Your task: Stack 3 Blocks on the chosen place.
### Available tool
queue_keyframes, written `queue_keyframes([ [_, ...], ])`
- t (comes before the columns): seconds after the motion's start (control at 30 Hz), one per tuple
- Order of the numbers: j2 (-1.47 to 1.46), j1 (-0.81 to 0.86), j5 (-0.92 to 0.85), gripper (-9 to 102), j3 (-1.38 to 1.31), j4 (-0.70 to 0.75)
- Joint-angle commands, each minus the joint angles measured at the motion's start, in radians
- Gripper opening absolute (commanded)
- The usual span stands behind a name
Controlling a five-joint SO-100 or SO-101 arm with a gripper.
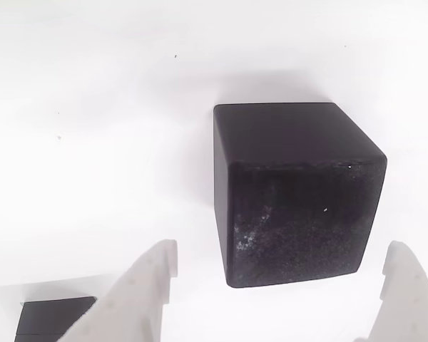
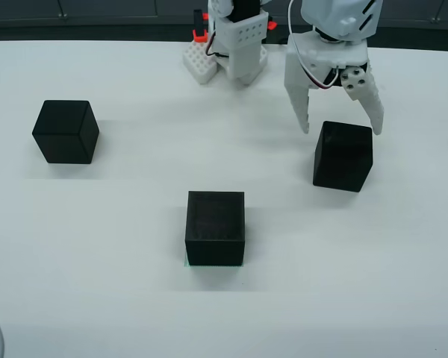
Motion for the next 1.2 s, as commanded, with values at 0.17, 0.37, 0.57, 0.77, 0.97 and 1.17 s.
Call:
queue_keyframes([
  [0.17, -0.061, 0.006, 0.003, 35, -0.003, -0.069],
  [0.37, -0.104, 0.006, 0.003, 35, 0.002, -0.104],
  [0.57, -0.146, -0.005, 0.003, 35, 0.008, -0.138],
  [0.77, -0.199, -0.012, 0.003, 30, 0.008, -0.166],
  [0.97, -0.193, -0.021, 0.005, 24, -0.009, -0.161],
  [1.17, -0.149, 0.009, -0.015, 23, -0.072, -0.087],
])
